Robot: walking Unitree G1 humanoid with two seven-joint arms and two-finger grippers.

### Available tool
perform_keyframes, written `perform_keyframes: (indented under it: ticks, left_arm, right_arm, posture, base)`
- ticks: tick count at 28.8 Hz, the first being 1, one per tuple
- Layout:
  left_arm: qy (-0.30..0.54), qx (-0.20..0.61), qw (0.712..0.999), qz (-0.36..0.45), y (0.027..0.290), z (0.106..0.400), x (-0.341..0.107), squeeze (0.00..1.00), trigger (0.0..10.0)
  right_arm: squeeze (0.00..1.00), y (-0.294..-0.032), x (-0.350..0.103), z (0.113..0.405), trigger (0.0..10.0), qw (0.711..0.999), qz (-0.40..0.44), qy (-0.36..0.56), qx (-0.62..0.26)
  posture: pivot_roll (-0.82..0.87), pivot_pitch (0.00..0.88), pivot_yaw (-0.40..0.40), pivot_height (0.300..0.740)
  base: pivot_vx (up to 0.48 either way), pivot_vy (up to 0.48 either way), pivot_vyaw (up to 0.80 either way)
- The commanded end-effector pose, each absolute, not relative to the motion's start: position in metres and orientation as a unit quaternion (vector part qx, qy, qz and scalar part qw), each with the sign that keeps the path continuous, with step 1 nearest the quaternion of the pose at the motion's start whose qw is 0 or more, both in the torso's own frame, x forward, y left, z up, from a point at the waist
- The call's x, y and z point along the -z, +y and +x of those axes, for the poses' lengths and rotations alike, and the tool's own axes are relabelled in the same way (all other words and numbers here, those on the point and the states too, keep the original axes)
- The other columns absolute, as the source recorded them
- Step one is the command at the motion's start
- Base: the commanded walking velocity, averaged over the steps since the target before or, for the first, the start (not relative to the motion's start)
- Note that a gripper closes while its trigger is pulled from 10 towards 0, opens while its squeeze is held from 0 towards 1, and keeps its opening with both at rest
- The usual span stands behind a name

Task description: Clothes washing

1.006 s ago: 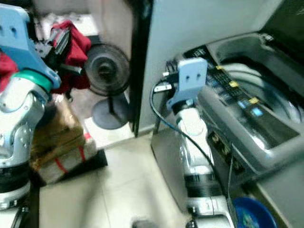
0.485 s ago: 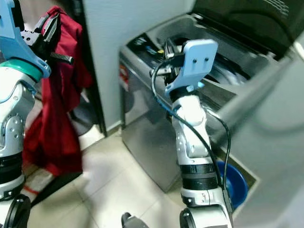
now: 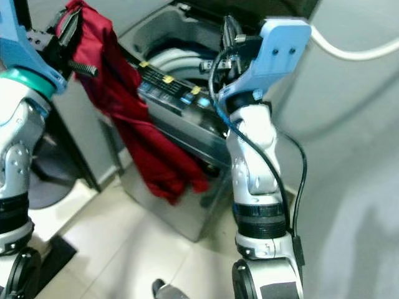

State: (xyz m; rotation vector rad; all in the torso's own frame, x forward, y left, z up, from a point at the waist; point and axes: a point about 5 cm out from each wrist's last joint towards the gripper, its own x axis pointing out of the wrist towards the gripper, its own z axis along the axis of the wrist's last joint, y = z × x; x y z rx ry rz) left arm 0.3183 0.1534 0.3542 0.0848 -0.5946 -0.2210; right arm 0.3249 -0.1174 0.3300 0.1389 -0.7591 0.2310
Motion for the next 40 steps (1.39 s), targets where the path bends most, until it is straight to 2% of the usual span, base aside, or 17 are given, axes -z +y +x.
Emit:
perform_keyframes:
  ticks: [1,7,27,40]
  left_arm:
    - [-0.317,0.099,0.942,0.051,0.156,0.314,-0.361,0.0,10.0]
    - [-0.319,0.093,0.942,0.054,0.156,0.315,-0.36,0.0,10.0]
    - [-0.316,0.092,0.943,0.052,0.156,0.318,-0.358,0.0,10.0]
    - [-0.306,0.118,0.944,0.028,0.151,0.317,-0.355,0.0,10.0]
  right_arm:
    - [0.0,-0.116,-0.332,0.322,10.0,0.918,0.072,-0.372,-0.116]
    - [0.0,-0.118,-0.328,0.324,10.0,0.921,0.072,-0.368,-0.103]
    - [0.0,-0.117,-0.314,0.328,10.0,0.931,0.046,-0.349,-0.094]
    - [0.0,-0.118,-0.311,0.33,10.0,0.933,0.039,-0.346,-0.09]
  posture:
    - [0.01,0.061,0.012,0.74]
    - [0.01,0.062,0.013,0.74]
    - [0.02,0.066,0.015,0.74]
    - [0.01,0.055,0.014,0.74]
  base:
    - [0.0,0.0,-0.8]
    - [0.299,0.144,-0.8]
    - [0.382,0.287,0.0]
    - [0.0,0.0,0.0]
